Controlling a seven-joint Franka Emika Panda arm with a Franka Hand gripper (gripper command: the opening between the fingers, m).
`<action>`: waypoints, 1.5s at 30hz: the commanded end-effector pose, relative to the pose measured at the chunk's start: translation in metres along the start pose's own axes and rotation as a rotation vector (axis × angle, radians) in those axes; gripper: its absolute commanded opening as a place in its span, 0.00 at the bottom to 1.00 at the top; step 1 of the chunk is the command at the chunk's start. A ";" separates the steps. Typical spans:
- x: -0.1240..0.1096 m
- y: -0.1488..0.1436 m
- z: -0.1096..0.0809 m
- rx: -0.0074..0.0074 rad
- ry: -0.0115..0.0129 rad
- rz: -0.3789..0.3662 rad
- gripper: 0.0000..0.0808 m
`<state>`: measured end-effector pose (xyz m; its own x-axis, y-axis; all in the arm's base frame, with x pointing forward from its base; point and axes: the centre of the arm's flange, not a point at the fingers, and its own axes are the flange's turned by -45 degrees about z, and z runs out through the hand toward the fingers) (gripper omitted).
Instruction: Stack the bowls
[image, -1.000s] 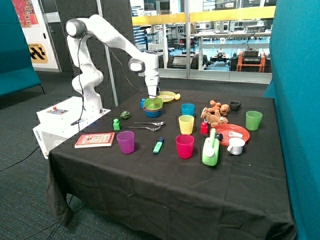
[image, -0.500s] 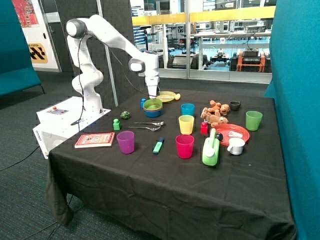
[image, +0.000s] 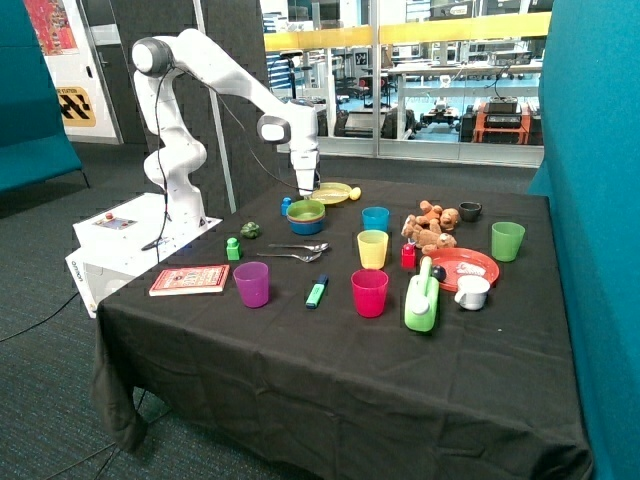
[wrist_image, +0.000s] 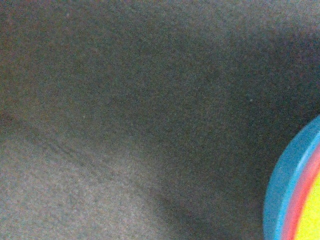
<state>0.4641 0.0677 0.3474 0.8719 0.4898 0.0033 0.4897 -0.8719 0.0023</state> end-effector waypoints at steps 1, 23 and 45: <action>0.006 0.004 -0.015 0.0023 -0.0033 0.001 0.82; 0.017 0.005 -0.058 0.0023 -0.0033 -0.006 0.74; 0.012 0.018 -0.070 0.0023 -0.0033 0.021 0.70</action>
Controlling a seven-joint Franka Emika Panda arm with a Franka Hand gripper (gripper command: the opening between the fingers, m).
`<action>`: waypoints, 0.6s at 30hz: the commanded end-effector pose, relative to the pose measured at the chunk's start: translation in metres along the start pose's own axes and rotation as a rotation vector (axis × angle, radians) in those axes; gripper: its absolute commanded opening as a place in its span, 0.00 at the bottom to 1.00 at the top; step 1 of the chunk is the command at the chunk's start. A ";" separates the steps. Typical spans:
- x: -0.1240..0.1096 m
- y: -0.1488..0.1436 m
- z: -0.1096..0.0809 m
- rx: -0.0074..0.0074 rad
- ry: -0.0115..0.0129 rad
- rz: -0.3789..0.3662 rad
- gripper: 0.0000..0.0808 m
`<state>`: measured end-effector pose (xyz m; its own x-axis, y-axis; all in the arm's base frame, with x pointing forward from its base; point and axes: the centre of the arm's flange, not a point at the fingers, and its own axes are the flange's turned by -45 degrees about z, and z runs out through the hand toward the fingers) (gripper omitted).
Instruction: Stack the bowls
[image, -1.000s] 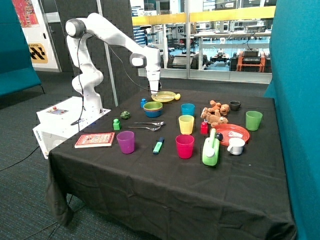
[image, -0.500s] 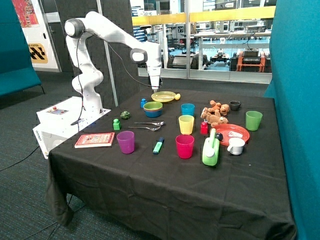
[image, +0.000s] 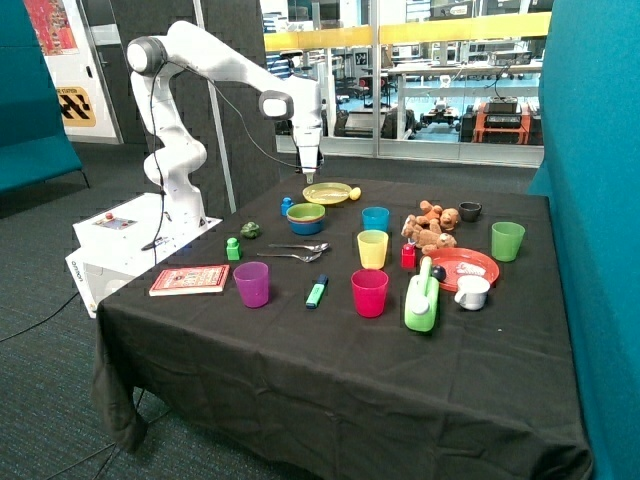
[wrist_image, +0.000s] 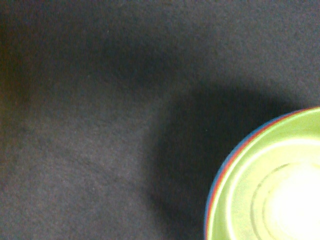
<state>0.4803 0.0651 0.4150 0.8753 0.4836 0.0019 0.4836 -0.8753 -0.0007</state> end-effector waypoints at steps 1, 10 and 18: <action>-0.001 0.008 -0.002 -0.0007 -0.0019 0.015 0.70; 0.004 0.018 0.003 -0.0007 -0.0019 0.024 0.67; 0.013 0.019 0.003 -0.0007 -0.0019 0.002 0.65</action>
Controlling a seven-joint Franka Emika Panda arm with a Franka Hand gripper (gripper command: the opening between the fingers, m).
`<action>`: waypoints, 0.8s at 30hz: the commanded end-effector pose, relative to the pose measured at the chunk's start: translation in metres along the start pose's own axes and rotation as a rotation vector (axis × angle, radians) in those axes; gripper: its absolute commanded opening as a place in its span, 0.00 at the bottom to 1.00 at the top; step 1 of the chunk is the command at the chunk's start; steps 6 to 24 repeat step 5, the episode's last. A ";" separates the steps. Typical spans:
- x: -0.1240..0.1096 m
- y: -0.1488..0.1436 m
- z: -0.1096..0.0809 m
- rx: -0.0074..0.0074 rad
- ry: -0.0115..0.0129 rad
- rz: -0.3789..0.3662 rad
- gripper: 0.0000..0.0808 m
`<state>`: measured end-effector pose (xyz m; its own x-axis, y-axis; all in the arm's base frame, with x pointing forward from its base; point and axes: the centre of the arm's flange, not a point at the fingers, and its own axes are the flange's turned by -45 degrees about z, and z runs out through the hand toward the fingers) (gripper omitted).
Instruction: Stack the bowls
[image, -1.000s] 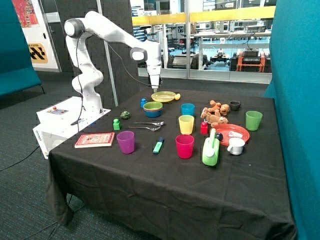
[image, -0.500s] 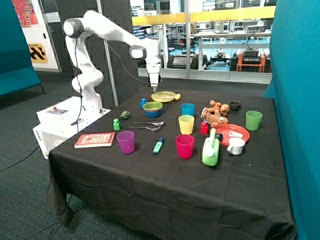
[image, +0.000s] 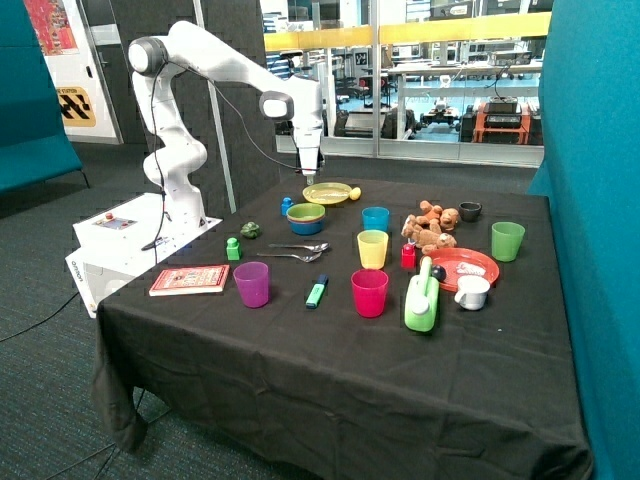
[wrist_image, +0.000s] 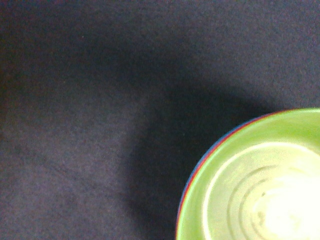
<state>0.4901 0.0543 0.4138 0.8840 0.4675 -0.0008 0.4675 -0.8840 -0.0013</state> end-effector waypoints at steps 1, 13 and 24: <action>0.012 0.004 0.002 -0.0013 0.0008 -0.020 0.67; 0.021 0.002 0.000 -0.0013 0.0008 -0.033 0.67; 0.021 0.002 0.000 -0.0013 0.0008 -0.033 0.67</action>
